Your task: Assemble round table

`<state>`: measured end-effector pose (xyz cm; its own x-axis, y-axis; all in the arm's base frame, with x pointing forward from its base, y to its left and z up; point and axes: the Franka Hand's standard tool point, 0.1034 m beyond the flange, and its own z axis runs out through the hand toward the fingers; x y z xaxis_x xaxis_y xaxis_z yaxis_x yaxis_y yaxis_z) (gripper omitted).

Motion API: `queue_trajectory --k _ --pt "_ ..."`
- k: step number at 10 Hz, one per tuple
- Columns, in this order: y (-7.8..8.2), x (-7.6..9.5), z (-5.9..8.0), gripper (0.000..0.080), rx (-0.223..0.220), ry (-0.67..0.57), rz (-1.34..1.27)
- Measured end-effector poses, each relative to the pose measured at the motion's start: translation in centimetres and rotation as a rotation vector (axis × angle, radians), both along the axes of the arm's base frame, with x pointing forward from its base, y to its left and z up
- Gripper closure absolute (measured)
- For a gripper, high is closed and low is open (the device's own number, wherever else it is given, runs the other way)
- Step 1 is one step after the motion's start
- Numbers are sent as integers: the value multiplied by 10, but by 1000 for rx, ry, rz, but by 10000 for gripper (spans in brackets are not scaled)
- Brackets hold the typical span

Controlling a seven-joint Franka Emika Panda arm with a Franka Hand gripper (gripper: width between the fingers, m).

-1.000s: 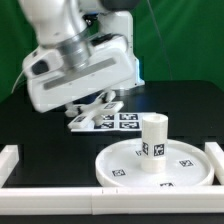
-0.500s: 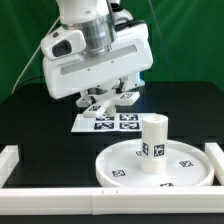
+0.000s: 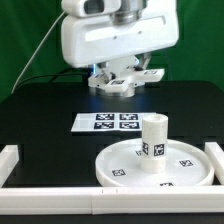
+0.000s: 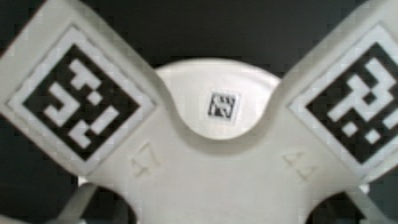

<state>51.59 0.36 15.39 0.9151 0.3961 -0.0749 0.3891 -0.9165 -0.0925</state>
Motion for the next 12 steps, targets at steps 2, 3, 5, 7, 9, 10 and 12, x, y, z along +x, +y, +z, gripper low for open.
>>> queue_trajectory --k 2,3,5,7,9,10,12 --pt "-2 -2 -3 354 1 3 8" --pt "-2 -2 -3 354 1 3 9" --pt "0 18 2 354 -53 -37 85" --pt "27 50 3 354 -117 -99 195" --pt "27 51 -1 354 -118 -110 198" --pt "27 51 -1 354 -118 -109 198" --pt "27 50 -4 354 -119 -106 199"
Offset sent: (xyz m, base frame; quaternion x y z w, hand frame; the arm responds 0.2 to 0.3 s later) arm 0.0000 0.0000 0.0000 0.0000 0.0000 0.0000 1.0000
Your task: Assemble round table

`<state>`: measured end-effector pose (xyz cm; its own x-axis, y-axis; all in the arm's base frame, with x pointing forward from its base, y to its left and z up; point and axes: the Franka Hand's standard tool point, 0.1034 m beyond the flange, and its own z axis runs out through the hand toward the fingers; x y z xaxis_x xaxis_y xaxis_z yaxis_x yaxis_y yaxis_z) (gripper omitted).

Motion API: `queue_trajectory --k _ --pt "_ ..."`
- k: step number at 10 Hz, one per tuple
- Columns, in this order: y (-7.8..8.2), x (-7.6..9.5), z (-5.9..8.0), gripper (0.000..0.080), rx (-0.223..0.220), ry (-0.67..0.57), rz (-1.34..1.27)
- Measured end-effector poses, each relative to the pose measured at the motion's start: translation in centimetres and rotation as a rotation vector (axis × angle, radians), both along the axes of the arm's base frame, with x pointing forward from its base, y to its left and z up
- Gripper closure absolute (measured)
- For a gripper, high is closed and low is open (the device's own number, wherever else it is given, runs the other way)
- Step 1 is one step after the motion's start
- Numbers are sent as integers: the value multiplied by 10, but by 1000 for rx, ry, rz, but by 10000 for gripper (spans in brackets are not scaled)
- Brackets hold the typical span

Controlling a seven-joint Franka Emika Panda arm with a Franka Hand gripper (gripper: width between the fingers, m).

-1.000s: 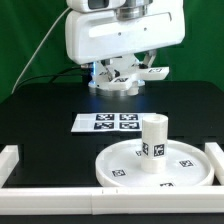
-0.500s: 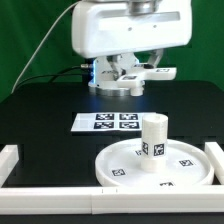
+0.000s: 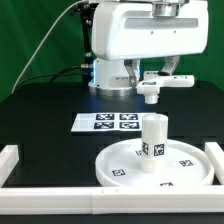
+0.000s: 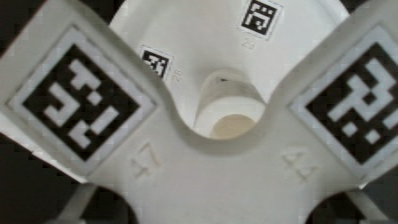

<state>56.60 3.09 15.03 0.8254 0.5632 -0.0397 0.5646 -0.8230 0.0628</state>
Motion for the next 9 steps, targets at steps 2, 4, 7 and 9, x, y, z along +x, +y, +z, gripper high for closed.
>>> queue_trajectory --k 2,4,7,9 --pt "4 1 -17 354 -15 15 7" --pt "4 0 -24 354 -17 22 4" --pt "9 -4 -32 354 -18 37 1" --pt "7 -6 -39 354 -22 42 1"
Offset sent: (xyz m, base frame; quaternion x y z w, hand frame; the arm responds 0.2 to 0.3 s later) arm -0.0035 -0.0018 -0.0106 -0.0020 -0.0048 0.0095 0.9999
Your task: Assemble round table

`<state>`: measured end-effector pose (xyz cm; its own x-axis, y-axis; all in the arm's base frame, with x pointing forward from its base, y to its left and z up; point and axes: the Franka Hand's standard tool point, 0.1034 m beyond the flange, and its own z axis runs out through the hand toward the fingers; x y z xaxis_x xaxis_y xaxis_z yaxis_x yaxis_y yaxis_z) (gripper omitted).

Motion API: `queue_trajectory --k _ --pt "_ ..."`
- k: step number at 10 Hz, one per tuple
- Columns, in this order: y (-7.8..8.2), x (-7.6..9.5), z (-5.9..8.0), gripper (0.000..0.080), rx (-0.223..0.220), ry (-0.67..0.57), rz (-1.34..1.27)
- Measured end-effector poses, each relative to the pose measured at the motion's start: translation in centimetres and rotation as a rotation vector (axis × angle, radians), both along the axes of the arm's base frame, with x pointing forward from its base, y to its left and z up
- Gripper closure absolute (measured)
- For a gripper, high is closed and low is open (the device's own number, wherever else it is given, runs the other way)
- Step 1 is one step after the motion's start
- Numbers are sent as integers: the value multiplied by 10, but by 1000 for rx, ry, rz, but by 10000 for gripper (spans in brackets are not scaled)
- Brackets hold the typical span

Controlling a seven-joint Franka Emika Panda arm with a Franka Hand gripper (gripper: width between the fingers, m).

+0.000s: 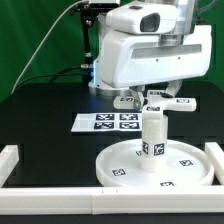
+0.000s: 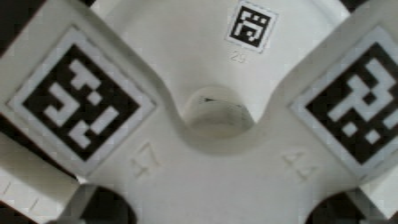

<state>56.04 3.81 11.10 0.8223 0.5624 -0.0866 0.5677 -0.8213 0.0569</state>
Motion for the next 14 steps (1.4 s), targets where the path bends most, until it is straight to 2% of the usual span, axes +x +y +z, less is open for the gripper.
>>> queue_trajectory --k 2,14 --pt "-1 -1 -10 354 -4 6 -3" --pt "-4 1 -10 354 0 -12 -63"
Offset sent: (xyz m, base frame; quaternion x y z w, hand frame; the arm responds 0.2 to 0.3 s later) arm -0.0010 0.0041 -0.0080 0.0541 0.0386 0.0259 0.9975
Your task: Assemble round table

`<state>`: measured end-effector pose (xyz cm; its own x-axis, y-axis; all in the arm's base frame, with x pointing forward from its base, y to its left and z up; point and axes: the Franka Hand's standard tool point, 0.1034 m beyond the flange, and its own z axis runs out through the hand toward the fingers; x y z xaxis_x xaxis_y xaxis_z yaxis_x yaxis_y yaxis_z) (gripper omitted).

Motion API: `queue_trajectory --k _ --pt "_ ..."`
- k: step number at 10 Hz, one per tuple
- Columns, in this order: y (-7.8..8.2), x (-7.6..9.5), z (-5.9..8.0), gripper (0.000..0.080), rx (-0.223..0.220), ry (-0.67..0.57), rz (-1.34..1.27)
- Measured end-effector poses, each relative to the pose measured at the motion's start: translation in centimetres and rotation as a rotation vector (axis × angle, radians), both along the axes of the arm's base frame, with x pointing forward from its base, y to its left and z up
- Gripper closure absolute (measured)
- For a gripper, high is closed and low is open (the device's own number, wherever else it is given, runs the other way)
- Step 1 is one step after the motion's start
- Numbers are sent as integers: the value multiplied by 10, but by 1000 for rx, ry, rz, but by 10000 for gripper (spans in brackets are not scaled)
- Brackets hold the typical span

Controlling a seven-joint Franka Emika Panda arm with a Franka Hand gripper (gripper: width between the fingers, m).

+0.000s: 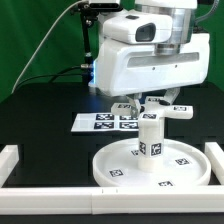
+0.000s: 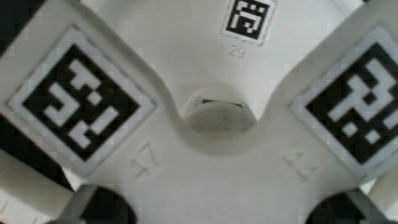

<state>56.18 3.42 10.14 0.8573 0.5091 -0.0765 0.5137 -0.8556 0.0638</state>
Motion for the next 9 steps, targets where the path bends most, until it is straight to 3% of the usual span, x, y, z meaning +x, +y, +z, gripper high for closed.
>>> queue_trajectory --k 2,5,9 --pt "-1 1 0 354 5 -53 -152" --pt "5 1 -1 354 62 -111 -721" --pt "6 1 -1 354 69 -115 -917"
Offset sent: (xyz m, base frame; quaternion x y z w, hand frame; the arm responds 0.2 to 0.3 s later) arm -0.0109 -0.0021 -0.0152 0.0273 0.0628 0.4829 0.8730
